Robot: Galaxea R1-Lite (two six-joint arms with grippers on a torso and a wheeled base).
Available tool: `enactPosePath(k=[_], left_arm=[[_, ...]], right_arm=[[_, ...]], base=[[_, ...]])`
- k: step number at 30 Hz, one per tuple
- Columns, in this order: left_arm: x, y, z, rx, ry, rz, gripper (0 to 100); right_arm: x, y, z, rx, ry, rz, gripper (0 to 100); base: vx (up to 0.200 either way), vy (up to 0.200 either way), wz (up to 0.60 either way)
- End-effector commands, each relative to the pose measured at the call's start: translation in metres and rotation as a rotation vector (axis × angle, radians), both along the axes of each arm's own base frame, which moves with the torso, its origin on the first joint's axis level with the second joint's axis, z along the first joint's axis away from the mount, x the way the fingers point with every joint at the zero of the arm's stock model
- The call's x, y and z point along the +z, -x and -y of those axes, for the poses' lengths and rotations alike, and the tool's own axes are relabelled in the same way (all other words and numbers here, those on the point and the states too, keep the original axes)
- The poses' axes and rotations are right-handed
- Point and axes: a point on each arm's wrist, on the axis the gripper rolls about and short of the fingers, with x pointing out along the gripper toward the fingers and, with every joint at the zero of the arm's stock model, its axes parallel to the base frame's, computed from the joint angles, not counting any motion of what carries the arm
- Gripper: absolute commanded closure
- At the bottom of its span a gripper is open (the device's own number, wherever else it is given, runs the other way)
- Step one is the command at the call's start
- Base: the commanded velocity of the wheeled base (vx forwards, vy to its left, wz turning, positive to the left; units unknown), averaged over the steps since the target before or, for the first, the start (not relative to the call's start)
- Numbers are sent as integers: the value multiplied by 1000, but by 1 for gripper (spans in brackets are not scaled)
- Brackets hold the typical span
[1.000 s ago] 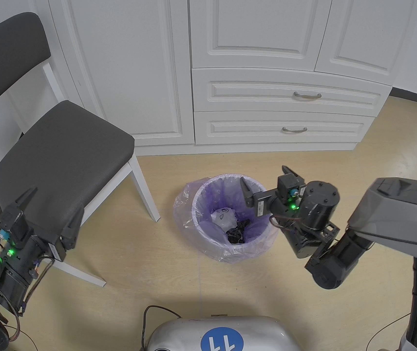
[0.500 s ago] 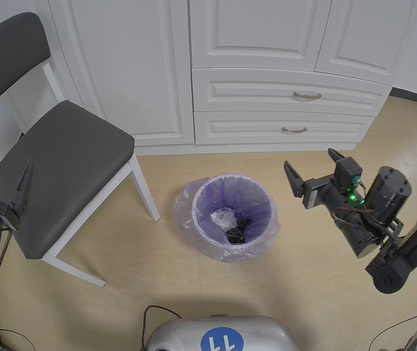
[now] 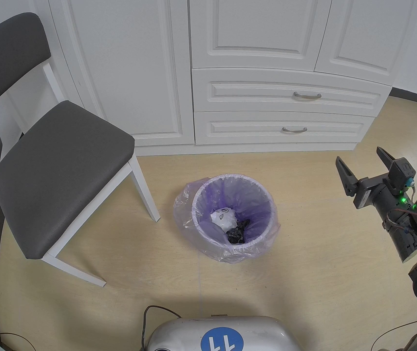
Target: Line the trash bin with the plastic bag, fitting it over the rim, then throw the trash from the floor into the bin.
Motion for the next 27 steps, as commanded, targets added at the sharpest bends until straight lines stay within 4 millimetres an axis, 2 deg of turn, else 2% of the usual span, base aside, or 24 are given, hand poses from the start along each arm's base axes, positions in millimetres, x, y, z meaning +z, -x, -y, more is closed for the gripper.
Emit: enactPosePath(k=[1,5,6,7,10,14,17,21,24,25,27], left_arm=[[20,30,-7,2,19,91,0],[25,51,-13,19,-16,59,0],[25,51,-13,19,-16,59,0],[27,59,-14,3,-25,59,0],[27,66,-15,-4,-30,40,0],[24,66,-15,-5,-23,19,0],[21,64,-15,-14,15,3,0],[16,59,-16,8,42,-58,0],[10,61,-16,23,49,-96,0],[10,61,-16,23,49,-96,0],[11,68,-17,23,52,-69,0]], right_arm=[[1,19,14,-20,-16,10,0],[-5,39,23,-26,-26,-13,0],[-5,39,23,-26,-26,-13,0],[-6,50,30,-36,-39,-11,0],[-2,69,44,-73,-55,28,0],[10,94,54,-82,-83,131,0],[19,105,62,-114,-91,199,0],[22,112,72,-201,-68,234,0],[24,129,85,-301,-60,298,0],[24,129,85,-301,-60,298,0],[30,152,89,-323,-89,387,0]], base=[[0,0,0],[0,0,0],[0,0,0],[0,0,0],[0,0,0],[0,0,0],[0,0,0],[0,0,0],[0,0,0],[0,0,0],[0,0,0]])
